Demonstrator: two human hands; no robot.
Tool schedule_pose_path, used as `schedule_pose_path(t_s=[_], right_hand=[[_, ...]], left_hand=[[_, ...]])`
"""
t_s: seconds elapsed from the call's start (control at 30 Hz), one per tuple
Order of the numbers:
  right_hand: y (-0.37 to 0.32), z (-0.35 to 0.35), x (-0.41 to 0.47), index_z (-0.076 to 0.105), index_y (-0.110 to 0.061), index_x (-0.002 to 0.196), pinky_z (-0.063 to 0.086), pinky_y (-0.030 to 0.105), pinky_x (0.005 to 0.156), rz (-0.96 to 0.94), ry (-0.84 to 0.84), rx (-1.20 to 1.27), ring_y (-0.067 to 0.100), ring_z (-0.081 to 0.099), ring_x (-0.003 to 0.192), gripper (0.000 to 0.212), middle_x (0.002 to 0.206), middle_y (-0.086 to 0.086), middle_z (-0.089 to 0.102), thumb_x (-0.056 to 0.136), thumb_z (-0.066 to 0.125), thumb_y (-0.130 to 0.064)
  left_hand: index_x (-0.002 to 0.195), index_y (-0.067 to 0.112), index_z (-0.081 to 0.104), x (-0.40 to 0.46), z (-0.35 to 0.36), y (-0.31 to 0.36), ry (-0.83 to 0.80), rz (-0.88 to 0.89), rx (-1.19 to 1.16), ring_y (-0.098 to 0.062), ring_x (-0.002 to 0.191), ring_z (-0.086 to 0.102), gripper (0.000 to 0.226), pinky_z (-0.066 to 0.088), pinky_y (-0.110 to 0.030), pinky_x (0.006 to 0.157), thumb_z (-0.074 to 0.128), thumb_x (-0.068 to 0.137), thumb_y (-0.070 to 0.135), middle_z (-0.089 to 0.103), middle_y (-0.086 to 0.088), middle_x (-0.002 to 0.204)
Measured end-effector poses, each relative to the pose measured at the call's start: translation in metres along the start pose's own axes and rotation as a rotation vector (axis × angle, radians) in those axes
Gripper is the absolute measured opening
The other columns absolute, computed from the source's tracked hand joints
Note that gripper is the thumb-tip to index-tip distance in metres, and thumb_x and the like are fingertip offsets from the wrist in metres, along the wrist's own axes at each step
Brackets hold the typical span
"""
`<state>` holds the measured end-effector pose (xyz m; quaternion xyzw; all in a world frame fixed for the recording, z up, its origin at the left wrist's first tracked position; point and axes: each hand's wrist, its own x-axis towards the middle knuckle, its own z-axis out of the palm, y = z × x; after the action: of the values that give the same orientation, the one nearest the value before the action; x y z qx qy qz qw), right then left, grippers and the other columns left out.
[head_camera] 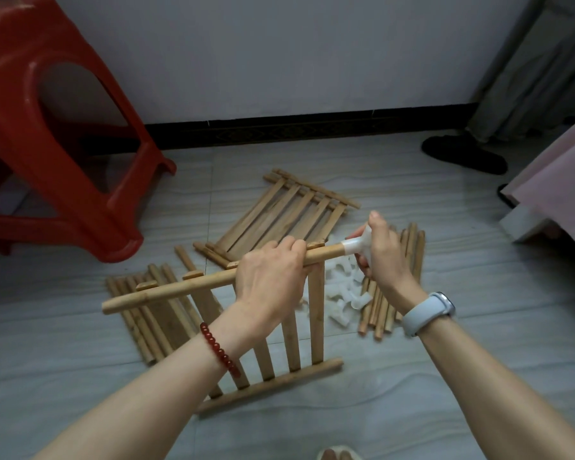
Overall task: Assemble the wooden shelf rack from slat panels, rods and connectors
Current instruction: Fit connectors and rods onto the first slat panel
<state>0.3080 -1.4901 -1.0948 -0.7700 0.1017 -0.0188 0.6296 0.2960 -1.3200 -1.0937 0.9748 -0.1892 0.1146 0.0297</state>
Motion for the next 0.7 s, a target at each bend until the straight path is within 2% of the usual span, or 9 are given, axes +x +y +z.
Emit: schedule_pose_path(t_s=[0.1,0.2,0.33,0.4,0.47,0.53,0.6,0.7], right_hand=[[-0.004,0.000,-0.002,0.053,-0.006,0.090,0.028,0.018,0.040,0.131,-0.189,0.116,0.007,0.036,0.044,0.063,0.056,-0.001,0.040,0.098,0.015,-0.055],[-0.015,0.000,-0.004,0.053,-0.012,0.116,0.031,0.022,0.044,0.183,-0.362,0.372,0.011,0.042,0.049,0.065,0.064,0.002,0.047,0.097,0.009,-0.056],[-0.043,-0.002,0.000,0.049,-0.017,0.134,0.040,0.024,0.053,0.031,-0.440,0.476,0.012,0.049,0.062,0.056,0.080,0.003,0.055,0.102,0.014,-0.045],[-0.053,0.000,-0.001,0.056,-0.024,0.129,0.046,0.023,0.062,-0.066,-0.402,0.441,0.012,0.056,0.072,0.046,0.089,0.001,0.061,0.099,0.025,-0.042],[-0.058,0.005,-0.005,0.061,-0.032,0.114,0.046,0.017,0.071,-0.186,-0.323,0.205,0.009,0.060,0.087,0.033,0.099,-0.004,0.064,0.093,0.036,-0.036],[-0.051,0.012,-0.008,0.054,-0.033,0.115,0.043,0.014,0.082,-0.266,-0.336,-0.172,0.008,0.055,0.107,0.022,0.112,-0.008,0.057,0.096,0.042,-0.030],[-0.036,0.024,-0.012,0.049,-0.028,0.126,0.043,0.023,0.094,-0.325,-0.379,-0.485,0.010,0.050,0.113,0.029,0.118,-0.008,0.051,0.097,0.044,-0.033],[-0.016,0.043,-0.008,0.041,-0.030,0.132,0.036,0.038,0.097,-0.353,-0.325,-0.873,0.014,0.048,0.116,0.039,0.123,-0.008,0.051,0.096,0.041,-0.044]], left_hand=[[0.099,0.025,0.049,0.002,-0.003,-0.011,-0.060,-0.005,-0.041,-0.011,0.077,0.052,0.030,0.034,-0.026,0.055,0.034,0.096,0.050,0.052,0.009,0.090],[0.096,0.027,0.049,0.008,-0.013,-0.027,-0.099,-0.052,-0.173,-0.011,0.084,0.054,0.023,0.041,-0.028,0.061,0.040,0.095,0.049,0.053,0.012,0.088],[0.081,0.031,0.046,0.019,-0.039,-0.044,-0.147,-0.124,-0.450,-0.006,0.072,0.048,0.020,0.033,-0.027,0.057,0.045,0.093,0.046,0.049,0.013,0.077],[0.081,0.027,0.047,0.018,-0.049,-0.051,-0.165,-0.129,-0.600,-0.008,0.071,0.048,0.018,0.034,-0.026,0.058,0.047,0.094,0.040,0.049,0.010,0.078],[0.090,0.020,0.053,0.012,-0.055,-0.058,-0.176,-0.154,-0.758,-0.011,0.076,0.049,0.014,0.037,-0.022,0.064,0.047,0.096,0.031,0.050,0.007,0.082],[0.096,0.021,0.056,0.003,-0.055,-0.060,-0.177,-0.222,-0.907,-0.011,0.083,0.052,0.011,0.040,-0.020,0.070,0.047,0.097,0.028,0.053,0.005,0.089],[0.094,0.026,0.055,-0.008,-0.051,-0.061,-0.182,-0.314,-1.018,-0.006,0.085,0.055,0.011,0.041,-0.019,0.072,0.046,0.098,0.029,0.057,0.005,0.091],[0.090,0.025,0.055,-0.027,-0.039,-0.062,-0.237,-0.439,-1.141,0.010,0.062,0.053,0.016,0.039,-0.009,0.058,0.044,0.098,0.035,0.059,0.009,0.083]])
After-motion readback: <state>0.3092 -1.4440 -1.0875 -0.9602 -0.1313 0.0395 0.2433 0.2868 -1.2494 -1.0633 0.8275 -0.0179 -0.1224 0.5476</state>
